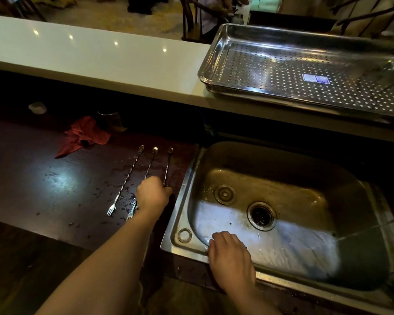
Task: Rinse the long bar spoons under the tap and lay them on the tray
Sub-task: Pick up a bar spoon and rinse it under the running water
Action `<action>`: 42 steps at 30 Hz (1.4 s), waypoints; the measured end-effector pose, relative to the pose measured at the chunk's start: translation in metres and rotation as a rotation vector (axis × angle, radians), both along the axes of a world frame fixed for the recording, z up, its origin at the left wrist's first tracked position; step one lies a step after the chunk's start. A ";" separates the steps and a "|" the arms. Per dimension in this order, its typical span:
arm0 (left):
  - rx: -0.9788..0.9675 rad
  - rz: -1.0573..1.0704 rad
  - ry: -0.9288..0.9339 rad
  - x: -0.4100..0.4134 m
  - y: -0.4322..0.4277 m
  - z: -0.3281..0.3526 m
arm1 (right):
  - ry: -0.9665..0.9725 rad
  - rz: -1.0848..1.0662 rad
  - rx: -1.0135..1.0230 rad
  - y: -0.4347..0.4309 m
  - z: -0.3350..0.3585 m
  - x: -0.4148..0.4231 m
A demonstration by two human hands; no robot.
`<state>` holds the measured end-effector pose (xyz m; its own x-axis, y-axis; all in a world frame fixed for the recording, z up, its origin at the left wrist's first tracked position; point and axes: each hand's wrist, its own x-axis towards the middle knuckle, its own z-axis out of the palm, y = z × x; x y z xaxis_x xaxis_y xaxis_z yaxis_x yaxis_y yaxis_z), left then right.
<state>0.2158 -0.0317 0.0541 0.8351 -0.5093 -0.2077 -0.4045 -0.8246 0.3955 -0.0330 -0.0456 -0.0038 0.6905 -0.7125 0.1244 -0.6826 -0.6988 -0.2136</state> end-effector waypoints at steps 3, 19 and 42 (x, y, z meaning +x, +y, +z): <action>-0.025 0.005 0.004 -0.001 0.004 0.001 | -0.007 0.008 -0.004 0.000 0.001 -0.001; -0.347 0.087 -0.064 -0.008 0.017 -0.012 | 0.000 0.023 0.001 0.001 0.003 0.000; -0.499 -0.289 -0.064 -0.144 0.040 0.027 | -0.752 -0.530 1.065 -0.049 0.048 -0.043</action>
